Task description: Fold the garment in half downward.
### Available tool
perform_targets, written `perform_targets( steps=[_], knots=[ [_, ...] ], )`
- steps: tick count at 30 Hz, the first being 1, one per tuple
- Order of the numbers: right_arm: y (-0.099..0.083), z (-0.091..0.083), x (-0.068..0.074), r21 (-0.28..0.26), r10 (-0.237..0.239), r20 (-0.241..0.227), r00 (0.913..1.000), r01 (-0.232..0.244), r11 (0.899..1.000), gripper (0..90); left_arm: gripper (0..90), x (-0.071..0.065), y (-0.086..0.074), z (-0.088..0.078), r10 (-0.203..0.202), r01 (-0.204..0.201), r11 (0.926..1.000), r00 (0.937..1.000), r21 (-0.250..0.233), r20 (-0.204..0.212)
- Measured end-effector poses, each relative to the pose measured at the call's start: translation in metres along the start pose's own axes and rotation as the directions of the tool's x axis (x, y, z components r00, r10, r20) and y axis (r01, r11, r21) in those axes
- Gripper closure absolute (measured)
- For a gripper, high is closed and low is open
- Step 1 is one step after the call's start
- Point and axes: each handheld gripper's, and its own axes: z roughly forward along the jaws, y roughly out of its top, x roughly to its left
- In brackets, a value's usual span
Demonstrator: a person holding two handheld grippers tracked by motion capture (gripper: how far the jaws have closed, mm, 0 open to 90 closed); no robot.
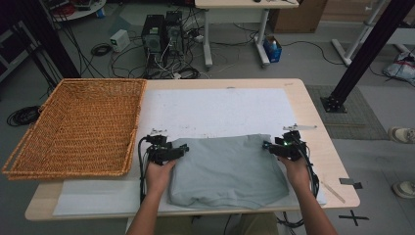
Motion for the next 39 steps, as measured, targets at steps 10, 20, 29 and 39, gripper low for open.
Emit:
perform_targets(
  steps=[10, 20, 29, 39],
  knots=[
    [0.010, 0.023, -0.013, -0.079, 0.040, 0.041, 0.9984, -0.037, 0.996, 83.2, 82.0, 0.005, 0.029, 0.025, 0.020, -0.020, 0.9998, 0.9998, -0.006, -0.006],
    [-0.005, -0.019, -0.005, -0.178, 0.003, 0.087, 0.9962, 0.012, 0.984, 54.0, 39.8, -0.008, 0.021, -0.003, 0.077, -0.074, 0.9953, 0.9958, -0.062, 0.049],
    [-0.060, -0.076, 0.018, -0.219, -0.034, 0.051, 0.9981, 0.044, 0.975, 35.7, 32.7, -0.028, -0.034, -0.050, 0.134, -0.129, 0.9835, 0.9902, -0.127, 0.038],
    [-0.059, -0.099, 0.007, -0.260, -0.061, 0.103, 0.9928, 0.086, 0.962, 11.5, 16.1, -0.039, -0.027, -0.073, 0.149, -0.146, 0.9762, 0.9888, -0.160, 0.004]
  ],
)
